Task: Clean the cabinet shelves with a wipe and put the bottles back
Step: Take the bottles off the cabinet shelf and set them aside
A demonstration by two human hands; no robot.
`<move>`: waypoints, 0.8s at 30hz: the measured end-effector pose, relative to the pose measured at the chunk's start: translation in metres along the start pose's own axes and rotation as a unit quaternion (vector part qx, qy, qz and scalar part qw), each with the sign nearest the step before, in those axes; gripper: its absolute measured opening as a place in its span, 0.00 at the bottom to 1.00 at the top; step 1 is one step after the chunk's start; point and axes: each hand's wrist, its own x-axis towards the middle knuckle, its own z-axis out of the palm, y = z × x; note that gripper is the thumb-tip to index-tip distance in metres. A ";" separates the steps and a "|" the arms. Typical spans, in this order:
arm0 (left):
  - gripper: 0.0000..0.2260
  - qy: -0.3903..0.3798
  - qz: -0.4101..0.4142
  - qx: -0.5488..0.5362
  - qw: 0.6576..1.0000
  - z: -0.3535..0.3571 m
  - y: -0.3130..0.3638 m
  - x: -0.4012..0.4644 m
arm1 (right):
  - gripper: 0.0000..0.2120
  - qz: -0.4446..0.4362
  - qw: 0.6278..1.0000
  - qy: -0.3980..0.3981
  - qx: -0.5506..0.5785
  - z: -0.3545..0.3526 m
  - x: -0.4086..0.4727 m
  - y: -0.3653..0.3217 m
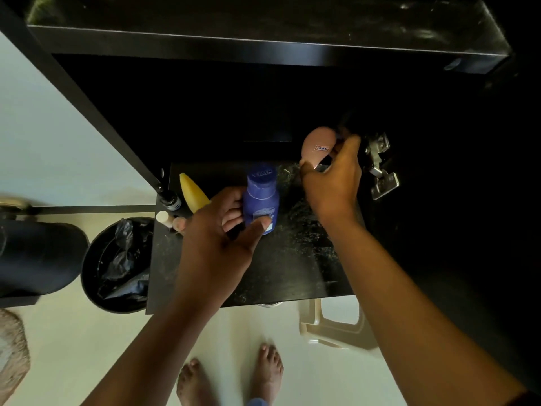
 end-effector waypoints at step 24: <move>0.17 0.135 -0.004 0.055 0.989 -0.091 -0.024 -0.085 | 0.17 -0.086 0.983 -0.130 0.101 0.016 -0.166 -0.033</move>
